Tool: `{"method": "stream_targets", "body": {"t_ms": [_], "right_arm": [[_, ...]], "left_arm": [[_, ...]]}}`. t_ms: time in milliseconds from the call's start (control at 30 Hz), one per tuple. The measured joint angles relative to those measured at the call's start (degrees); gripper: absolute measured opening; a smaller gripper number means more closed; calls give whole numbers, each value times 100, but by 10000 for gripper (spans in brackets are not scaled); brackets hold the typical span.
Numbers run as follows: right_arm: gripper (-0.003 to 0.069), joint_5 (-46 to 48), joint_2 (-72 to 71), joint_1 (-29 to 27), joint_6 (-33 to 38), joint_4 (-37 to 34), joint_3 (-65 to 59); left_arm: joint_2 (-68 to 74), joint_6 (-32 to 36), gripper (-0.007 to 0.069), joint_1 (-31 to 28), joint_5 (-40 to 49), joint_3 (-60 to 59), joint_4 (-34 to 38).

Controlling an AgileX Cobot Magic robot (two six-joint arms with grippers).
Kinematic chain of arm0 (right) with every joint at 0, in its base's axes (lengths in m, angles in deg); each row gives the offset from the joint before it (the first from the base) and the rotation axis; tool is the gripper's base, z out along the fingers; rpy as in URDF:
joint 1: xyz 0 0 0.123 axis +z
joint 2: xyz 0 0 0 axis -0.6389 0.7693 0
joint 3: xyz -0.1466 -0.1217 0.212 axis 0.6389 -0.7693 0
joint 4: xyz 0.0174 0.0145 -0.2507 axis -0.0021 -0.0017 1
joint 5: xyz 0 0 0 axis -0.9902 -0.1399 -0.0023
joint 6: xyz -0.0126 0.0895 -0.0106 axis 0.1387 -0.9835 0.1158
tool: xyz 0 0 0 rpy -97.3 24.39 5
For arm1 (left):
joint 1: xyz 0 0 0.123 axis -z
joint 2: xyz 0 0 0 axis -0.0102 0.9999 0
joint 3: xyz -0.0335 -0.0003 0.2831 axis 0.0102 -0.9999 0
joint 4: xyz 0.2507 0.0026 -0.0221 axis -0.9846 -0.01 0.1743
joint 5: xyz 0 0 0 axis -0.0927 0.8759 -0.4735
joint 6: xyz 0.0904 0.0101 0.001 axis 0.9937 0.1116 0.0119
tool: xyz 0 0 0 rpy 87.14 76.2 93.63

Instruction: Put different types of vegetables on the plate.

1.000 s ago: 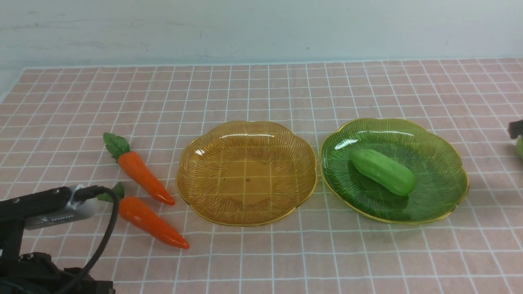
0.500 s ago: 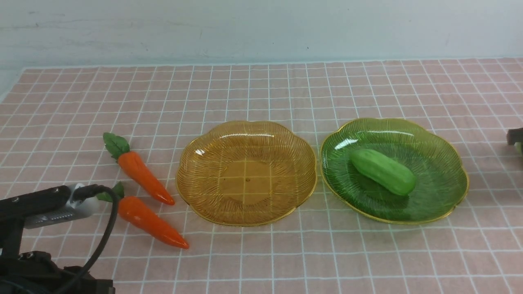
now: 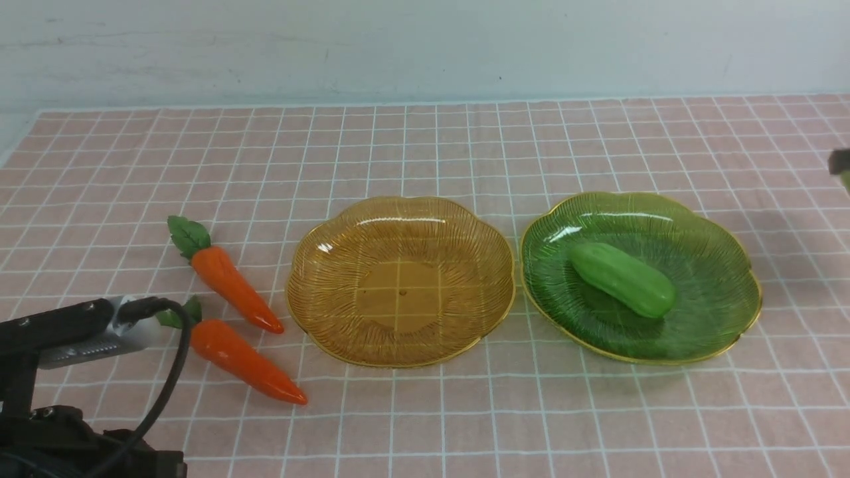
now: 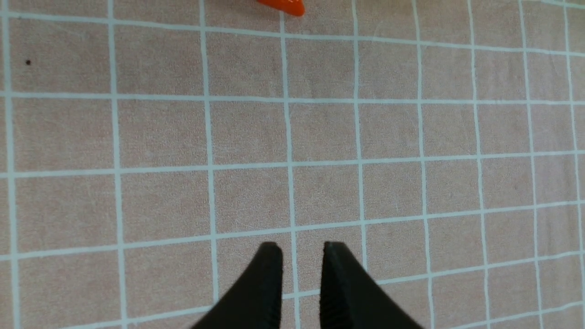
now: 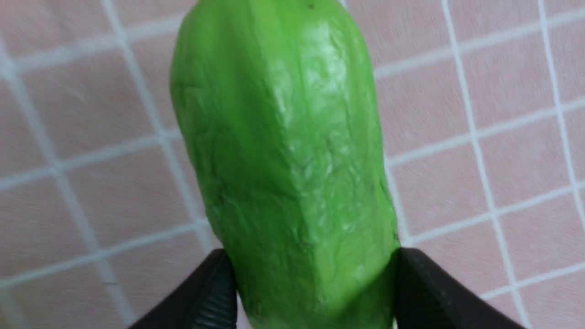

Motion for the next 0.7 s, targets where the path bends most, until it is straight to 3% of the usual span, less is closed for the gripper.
{"method": "stream_targets", "body": {"t_ms": [100,133,267,400,533,700], "right_arm": [[408,17,-215,31,21,-719,131],[408,37,-450,149,63,-1474,48],[408,43,-747,640,390,-2178,-409],[408,71,-753,1384,742,-2110,-838],[409,95,-752,2042,771,-1420,-966],[508,95,-752,2322,537,-955,-968]], "left_arm": [[0,0,116,0,0,0,0],[0,-19,116,0,0,0,0],[0,-102,120,0,0,0,-21],[6,-385,158,0,0,0,-137],[7,-872,238,0,-8,0,-370],[97,-1224,313,0,-215,0,-581]]}}
